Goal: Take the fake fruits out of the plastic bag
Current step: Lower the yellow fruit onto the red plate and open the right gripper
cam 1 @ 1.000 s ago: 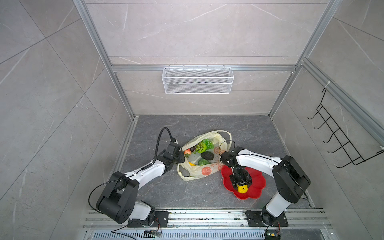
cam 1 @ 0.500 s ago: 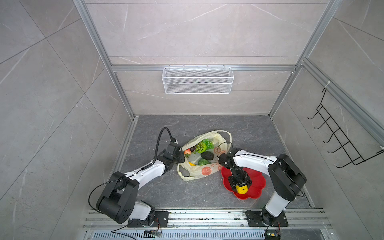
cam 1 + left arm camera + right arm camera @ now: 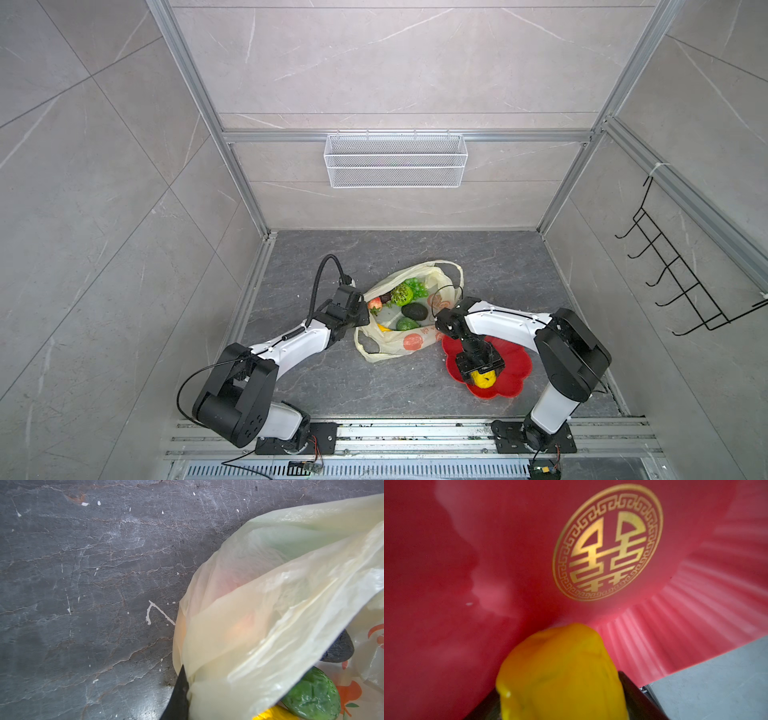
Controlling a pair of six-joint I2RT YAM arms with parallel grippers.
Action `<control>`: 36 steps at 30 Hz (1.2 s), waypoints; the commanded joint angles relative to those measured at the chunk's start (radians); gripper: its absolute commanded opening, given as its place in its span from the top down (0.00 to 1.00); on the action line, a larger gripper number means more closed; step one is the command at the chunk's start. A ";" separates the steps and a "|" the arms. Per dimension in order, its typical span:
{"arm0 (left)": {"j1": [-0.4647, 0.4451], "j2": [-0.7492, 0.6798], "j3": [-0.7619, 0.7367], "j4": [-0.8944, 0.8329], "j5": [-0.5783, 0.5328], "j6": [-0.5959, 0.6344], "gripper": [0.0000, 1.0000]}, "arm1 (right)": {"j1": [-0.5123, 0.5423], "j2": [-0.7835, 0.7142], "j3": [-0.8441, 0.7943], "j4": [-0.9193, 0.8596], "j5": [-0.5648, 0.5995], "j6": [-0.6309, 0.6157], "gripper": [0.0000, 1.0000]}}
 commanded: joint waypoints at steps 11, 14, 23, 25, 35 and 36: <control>0.007 -0.006 0.001 0.009 -0.006 0.012 0.92 | 0.007 0.055 0.054 -0.037 0.050 -0.004 0.26; 0.007 -0.005 0.001 0.009 -0.005 0.012 0.92 | 0.007 0.056 0.061 -0.041 0.062 -0.005 0.24; 0.007 0.000 0.003 0.009 -0.002 0.012 0.92 | 0.007 0.012 0.079 -0.060 0.096 0.003 0.15; 0.007 0.000 0.003 0.009 -0.002 0.011 0.92 | 0.008 -0.004 0.089 -0.067 0.105 0.004 0.13; 0.007 -0.004 0.001 0.010 -0.004 0.011 0.92 | 0.050 -0.107 0.215 -0.186 0.190 0.064 0.13; 0.007 -0.004 0.001 0.010 -0.004 0.011 0.92 | 0.055 -0.119 0.239 -0.197 0.201 0.071 0.14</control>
